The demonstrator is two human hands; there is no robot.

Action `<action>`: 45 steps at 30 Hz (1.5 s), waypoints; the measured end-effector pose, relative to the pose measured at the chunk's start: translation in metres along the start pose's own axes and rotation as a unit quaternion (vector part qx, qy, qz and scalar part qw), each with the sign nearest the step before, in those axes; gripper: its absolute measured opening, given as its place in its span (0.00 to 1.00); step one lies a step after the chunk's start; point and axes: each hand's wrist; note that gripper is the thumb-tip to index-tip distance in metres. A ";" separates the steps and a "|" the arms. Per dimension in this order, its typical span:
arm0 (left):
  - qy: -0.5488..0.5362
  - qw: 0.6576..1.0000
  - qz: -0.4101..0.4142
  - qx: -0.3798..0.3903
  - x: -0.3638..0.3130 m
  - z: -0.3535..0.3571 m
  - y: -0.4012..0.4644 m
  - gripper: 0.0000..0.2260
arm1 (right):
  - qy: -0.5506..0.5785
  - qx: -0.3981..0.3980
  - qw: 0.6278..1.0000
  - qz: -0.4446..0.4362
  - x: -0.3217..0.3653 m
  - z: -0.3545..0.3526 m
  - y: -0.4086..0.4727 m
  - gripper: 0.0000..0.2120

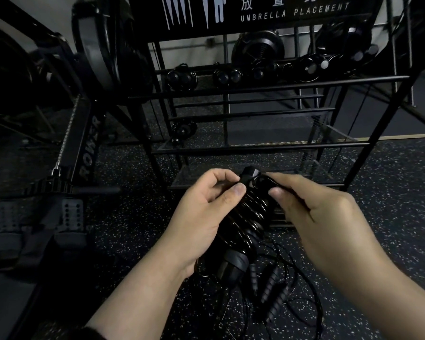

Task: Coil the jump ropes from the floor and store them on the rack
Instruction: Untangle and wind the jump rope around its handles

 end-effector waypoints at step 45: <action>-0.047 0.997 -0.054 0.042 0.001 -0.004 0.004 0.07 | -0.102 0.097 0.990 0.028 0.003 -0.010 0.007 0.26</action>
Point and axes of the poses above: each hand's wrist, its own y-axis towards the middle knuckle, its own z-axis out of the palm, x = y × z, and after that the axes turned 14 degrees about y, right-handed
